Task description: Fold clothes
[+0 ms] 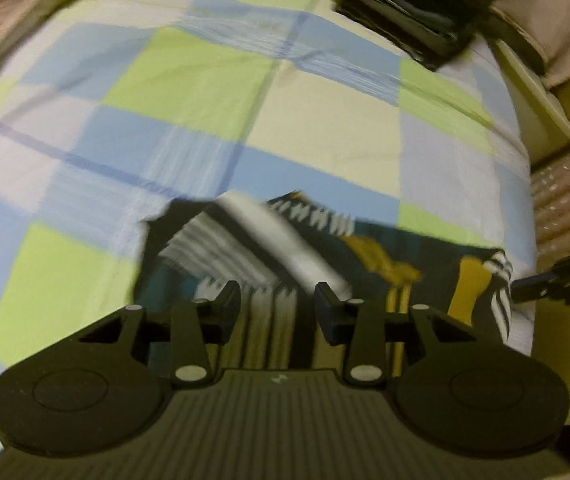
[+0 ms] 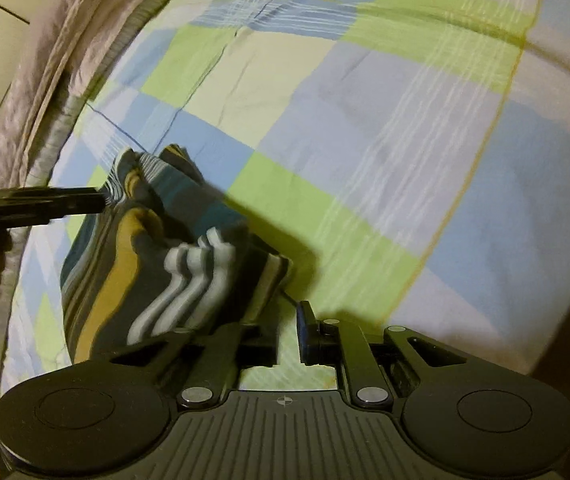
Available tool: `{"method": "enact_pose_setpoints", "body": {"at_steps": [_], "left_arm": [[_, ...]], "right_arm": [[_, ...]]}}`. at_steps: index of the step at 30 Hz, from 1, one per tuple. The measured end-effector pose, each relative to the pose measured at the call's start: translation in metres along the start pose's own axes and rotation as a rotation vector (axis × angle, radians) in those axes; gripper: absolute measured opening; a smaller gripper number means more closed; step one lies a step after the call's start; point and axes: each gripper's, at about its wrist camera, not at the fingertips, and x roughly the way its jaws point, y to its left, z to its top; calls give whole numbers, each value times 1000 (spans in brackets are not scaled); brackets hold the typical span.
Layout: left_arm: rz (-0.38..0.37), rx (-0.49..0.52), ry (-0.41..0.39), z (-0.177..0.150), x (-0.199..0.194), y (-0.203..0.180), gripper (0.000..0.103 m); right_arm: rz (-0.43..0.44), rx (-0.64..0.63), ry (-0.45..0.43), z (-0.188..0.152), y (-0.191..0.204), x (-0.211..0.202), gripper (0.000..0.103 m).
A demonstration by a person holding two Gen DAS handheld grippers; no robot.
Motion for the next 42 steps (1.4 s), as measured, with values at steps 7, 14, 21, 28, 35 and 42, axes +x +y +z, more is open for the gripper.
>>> {"method": "enact_pose_setpoints", "body": {"at_steps": [7, 14, 21, 28, 35, 42], "left_arm": [[37, -48, 20, -65, -23, 14, 35], [84, -56, 16, -88, 20, 35, 41], [96, -49, -28, -99, 0, 35, 38], [94, -28, -47, -107, -16, 27, 35], [104, -21, -20, -106, -2, 29, 41], [114, -14, 6, -105, 13, 31, 43]], "right_arm": [[86, -216, -25, -18, 56, -14, 12], [124, -444, 16, -54, 117, 43, 15], [-77, -355, 85, -82, 79, 50, 15], [-22, -526, -107, -82, 135, 20, 56], [18, -414, -64, -65, 125, 76, 63], [-16, -366, 14, -65, 93, 67, 62]]}}
